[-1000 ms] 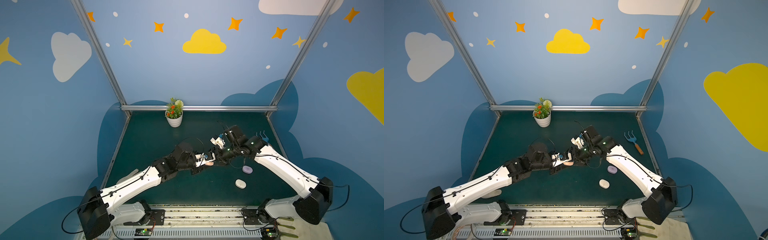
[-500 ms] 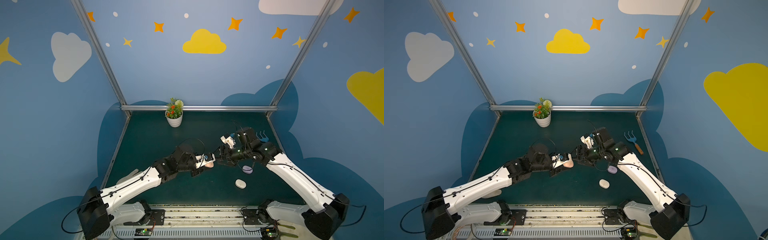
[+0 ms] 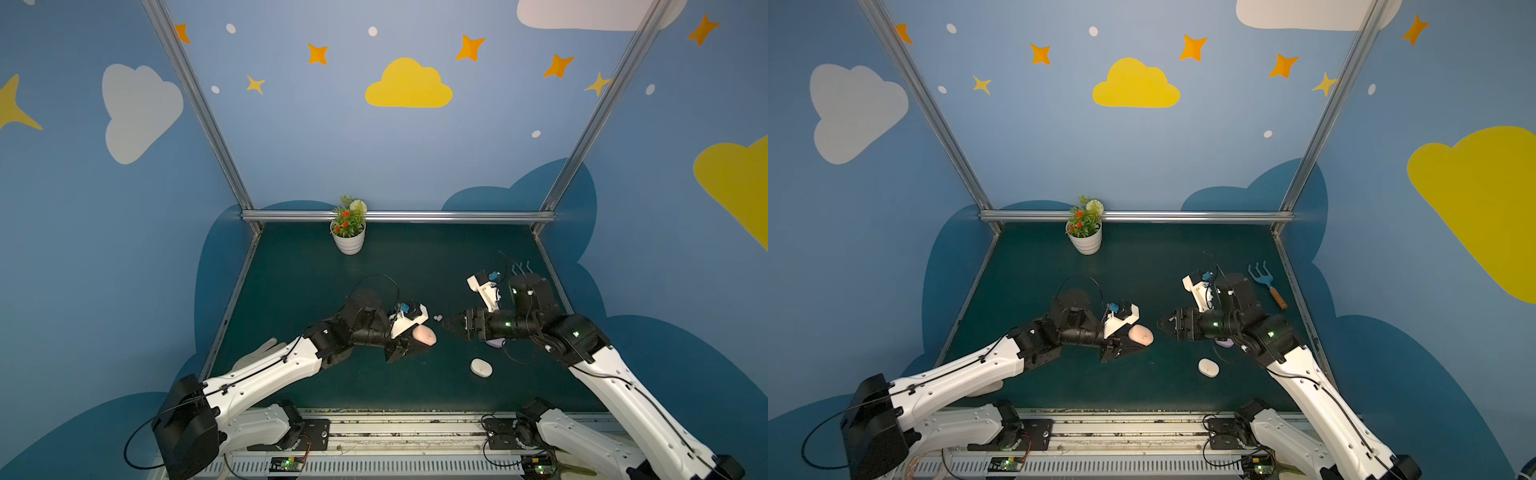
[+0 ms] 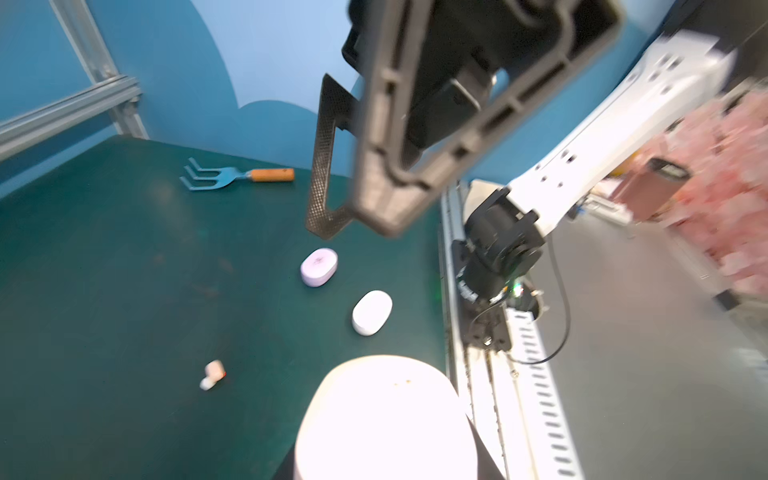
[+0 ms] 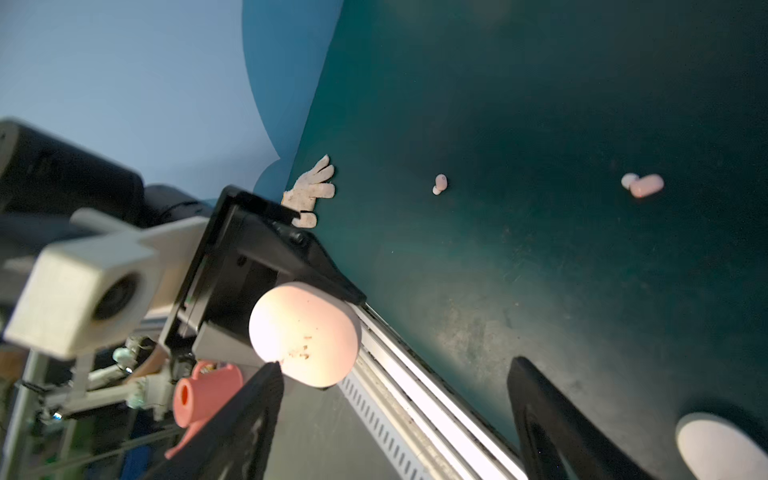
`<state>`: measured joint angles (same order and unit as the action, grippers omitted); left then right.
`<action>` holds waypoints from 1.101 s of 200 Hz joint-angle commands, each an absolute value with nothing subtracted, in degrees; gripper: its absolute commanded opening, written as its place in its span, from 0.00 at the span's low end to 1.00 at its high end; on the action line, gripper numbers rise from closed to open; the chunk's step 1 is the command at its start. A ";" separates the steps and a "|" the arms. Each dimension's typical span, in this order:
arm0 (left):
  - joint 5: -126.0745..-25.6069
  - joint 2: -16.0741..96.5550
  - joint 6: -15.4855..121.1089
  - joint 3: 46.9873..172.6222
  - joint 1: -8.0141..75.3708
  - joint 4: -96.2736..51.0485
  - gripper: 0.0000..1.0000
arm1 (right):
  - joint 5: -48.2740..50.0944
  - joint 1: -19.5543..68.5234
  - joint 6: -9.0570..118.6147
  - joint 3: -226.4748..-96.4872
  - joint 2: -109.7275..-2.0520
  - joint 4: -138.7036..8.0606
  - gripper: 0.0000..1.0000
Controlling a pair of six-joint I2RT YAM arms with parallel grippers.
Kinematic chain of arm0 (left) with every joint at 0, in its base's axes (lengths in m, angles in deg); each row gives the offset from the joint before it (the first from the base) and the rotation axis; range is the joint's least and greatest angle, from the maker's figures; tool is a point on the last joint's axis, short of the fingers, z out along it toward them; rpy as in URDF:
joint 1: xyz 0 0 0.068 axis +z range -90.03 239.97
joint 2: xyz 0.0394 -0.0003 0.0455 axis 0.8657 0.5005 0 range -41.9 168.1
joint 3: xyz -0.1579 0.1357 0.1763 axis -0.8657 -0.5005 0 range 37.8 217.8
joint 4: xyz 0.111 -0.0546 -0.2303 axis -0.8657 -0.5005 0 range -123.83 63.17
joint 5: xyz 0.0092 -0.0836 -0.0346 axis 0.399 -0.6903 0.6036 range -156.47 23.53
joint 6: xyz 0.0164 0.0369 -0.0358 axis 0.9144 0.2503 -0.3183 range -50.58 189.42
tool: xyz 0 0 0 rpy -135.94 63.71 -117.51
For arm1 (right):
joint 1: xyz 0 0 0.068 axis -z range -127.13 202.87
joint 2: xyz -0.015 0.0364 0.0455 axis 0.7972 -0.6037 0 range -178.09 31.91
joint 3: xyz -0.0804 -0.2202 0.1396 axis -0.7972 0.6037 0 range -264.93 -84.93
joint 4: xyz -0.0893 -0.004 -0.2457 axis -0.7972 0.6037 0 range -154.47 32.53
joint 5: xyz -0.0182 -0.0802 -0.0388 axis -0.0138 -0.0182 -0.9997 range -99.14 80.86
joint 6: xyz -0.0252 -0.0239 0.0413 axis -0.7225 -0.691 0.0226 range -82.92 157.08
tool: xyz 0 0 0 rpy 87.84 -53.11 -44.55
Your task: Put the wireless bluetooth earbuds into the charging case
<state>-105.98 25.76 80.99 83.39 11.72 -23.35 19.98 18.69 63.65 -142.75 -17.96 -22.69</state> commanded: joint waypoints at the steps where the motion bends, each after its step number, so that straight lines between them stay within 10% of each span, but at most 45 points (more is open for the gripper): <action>1: -111.82 26.66 75.90 83.68 12.07 -18.00 0.22 | 17.76 14.71 53.98 -142.51 -16.17 -25.15 0.83; 220: -115.25 26.73 75.66 84.09 11.84 -17.70 0.19 | -7.43 7.12 51.69 -146.88 -20.90 -22.66 0.81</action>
